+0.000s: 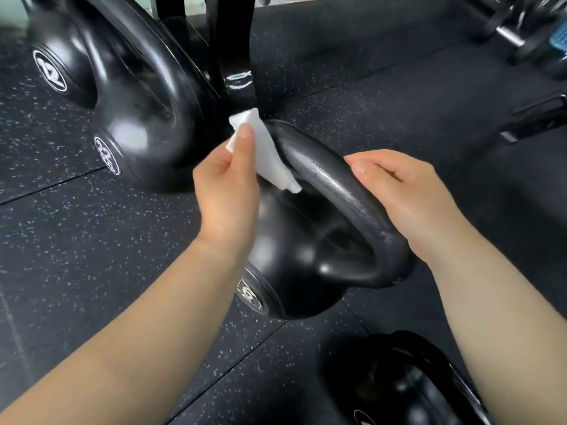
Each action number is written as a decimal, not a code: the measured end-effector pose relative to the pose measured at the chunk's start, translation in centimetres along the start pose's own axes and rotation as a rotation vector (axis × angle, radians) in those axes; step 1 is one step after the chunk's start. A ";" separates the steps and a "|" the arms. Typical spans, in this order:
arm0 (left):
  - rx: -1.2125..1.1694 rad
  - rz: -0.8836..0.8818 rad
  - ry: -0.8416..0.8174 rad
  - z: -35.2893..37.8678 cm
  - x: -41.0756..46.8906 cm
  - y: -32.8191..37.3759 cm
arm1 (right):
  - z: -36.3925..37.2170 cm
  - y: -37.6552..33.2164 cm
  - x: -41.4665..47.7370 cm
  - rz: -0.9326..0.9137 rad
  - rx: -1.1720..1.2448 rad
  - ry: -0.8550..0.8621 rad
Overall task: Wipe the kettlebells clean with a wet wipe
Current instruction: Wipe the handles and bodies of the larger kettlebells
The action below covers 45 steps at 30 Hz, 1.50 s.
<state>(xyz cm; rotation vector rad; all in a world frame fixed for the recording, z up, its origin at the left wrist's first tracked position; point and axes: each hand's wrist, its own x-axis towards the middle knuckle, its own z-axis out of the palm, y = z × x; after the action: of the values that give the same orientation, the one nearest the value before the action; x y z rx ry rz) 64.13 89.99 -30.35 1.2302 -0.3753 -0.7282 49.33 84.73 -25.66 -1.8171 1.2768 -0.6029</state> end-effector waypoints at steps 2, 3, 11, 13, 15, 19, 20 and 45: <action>0.117 0.075 -0.031 0.7 -0.7 -0.6 | -0.3 0.2 0.2 0.152 0.238 0.008; 0.186 0.125 -0.032 0.9 -1.0 -0.8 | -0.5 0.3 0.3 0.230 0.391 -0.015; 0.572 0.934 -0.372 1.3 -5.0 -4.4 | -0.4 0.5 0.6 0.326 0.666 -0.044; 0.586 1.016 -0.450 1.4 -5.8 -5.0 | -0.6 0.7 0.5 0.311 0.646 -0.032; 0.605 1.064 -0.413 1.2 -4.4 -4.7 | -0.6 1.1 0.5 0.286 0.589 -0.062; 0.635 0.926 -0.154 0.3 -0.1 -2.7 | -0.7 0.8 0.2 0.179 0.396 -0.037; 0.633 0.820 -0.105 0.2 0.8 -2.2 | -0.7 0.7 0.2 0.120 0.301 -0.034; 0.313 0.375 0.035 0.1 1.4 -2.2 | 0.1 0.2 -0.1 0.076 0.178 0.001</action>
<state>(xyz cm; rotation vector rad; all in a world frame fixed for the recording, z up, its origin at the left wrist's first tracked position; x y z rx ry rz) 64.46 88.66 -32.56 1.4119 -0.6893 -0.3315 49.24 84.77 -25.89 -1.6157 1.2468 -0.6541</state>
